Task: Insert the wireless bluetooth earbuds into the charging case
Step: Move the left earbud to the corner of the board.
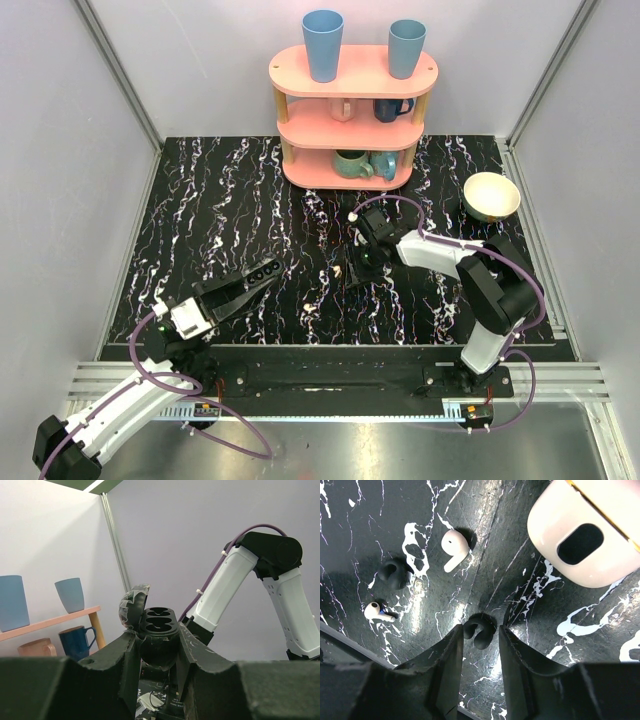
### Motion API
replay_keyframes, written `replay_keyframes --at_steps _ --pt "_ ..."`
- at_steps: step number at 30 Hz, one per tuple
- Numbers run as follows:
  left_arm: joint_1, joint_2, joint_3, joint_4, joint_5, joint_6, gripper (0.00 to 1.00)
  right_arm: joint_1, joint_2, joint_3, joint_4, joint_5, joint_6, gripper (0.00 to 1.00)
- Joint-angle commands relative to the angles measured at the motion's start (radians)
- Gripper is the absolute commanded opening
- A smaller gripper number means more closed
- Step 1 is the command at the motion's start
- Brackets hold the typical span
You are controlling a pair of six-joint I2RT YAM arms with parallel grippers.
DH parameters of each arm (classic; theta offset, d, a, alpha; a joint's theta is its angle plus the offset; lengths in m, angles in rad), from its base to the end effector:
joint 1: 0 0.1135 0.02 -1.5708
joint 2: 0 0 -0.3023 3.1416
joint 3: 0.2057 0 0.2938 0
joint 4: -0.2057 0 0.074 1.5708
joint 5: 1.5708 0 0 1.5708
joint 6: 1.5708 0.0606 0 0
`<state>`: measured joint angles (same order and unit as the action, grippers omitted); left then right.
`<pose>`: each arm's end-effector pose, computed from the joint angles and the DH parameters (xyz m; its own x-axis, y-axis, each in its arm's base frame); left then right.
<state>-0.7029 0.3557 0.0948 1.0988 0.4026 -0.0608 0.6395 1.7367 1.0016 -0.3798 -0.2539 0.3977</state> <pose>0.0738 -0.0936 0.2990 0.5177 -0.5119 -0.6855 0.8277 0.5023 0.2500 0.2974 0.2401 0.1442 -0.9223 -0.2188 -0.3186 -0.3353 0.8627 0.3784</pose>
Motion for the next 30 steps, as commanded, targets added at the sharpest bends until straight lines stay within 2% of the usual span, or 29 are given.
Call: replay_keyframes --at_steps 1,16,30 --pt "-0.003 0.009 0.028 0.036 0.001 0.006 0.0 -0.006 0.004 0.019 0.027 -0.016 0.004 0.41" --pt "-0.003 0.012 0.028 0.038 0.001 0.003 0.0 -0.006 0.012 0.0 0.025 -0.05 0.012 0.32" --pt "-0.003 0.029 0.033 0.046 0.002 -0.001 0.0 -0.006 0.037 0.002 0.027 -0.048 0.0 0.32"
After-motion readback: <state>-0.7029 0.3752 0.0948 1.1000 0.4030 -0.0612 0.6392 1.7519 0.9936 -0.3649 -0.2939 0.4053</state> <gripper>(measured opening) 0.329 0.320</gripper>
